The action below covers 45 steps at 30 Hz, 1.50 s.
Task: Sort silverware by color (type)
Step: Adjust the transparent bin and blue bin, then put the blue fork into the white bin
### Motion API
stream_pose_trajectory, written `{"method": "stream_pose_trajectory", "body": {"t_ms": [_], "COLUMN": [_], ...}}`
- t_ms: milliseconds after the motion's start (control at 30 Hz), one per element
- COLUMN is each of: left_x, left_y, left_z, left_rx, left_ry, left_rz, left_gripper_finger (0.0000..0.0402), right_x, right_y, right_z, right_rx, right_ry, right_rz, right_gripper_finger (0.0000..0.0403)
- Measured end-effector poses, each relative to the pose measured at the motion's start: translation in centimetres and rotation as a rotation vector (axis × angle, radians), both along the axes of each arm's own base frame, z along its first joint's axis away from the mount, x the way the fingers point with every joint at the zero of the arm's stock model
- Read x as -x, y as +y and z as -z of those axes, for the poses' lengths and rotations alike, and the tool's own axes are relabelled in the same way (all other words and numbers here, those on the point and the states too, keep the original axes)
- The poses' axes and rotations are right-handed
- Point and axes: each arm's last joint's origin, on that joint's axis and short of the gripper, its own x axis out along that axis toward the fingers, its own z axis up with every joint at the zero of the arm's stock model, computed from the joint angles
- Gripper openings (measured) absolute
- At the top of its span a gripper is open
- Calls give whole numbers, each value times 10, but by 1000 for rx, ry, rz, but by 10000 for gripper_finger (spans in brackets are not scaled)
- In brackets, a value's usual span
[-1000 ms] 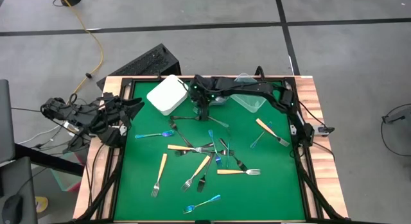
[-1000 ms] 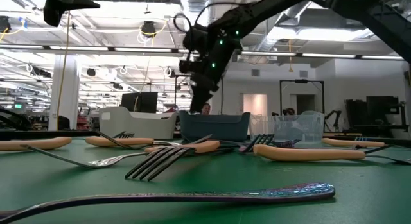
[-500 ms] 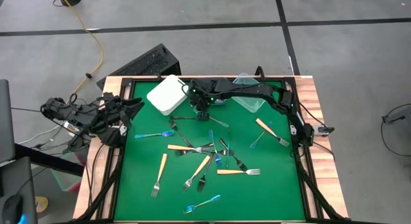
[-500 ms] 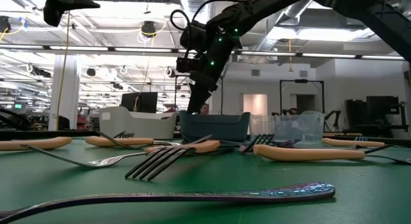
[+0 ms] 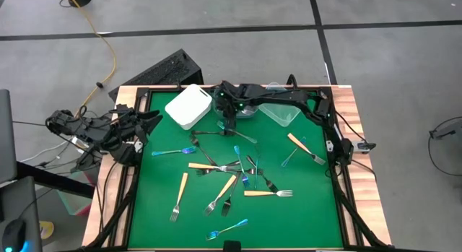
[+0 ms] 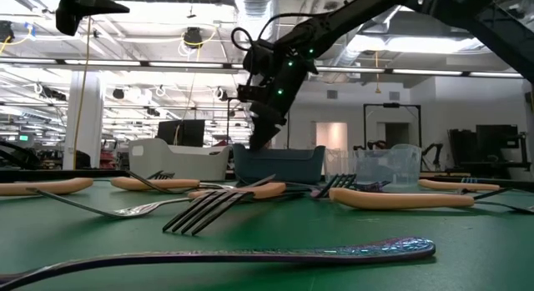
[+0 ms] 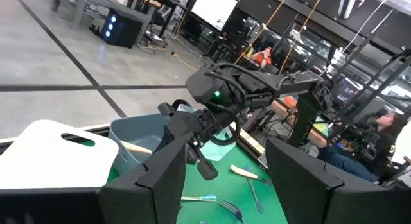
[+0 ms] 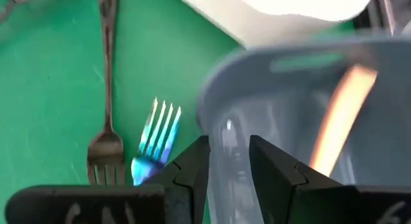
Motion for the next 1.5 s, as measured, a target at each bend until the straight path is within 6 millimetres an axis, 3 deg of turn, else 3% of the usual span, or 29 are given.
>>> {"method": "stream_pose_trajectory", "body": {"t_ms": [200, 400, 533, 767, 1033, 1267, 1500], "left_x": [0, 0, 0, 0, 0, 1, 1], "left_y": [0, 0, 0, 0, 0, 1, 1], "left_z": [0, 0, 0, 0, 1, 1, 1], "left_rx": [1, 1, 7, 13, 8, 3, 17], "left_ry": [-1, 1, -3, -6, 3, 5, -5], "left_rz": [0, 0, 4, 5, -7, -25, -29], "left_gripper_finger": [197, 197, 197, 197, 197, 197, 197], "right_x": [16, 11, 9, 18, 16, 22, 36], "right_y": [16, 30, 19, -4, 2, 10, 16], "right_z": [-14, 2, 22, 39, 39, 18, -54], "right_rx": [-89, -119, -124, -183, -173, -190, -180], "right_ry": [102, 172, 200, 243, 259, 304, 258], "right_rz": [-27, -115, -97, -23, -38, -49, -20], "right_gripper_finger": [127, 127, 127, 127, 127, 127, 127]}}
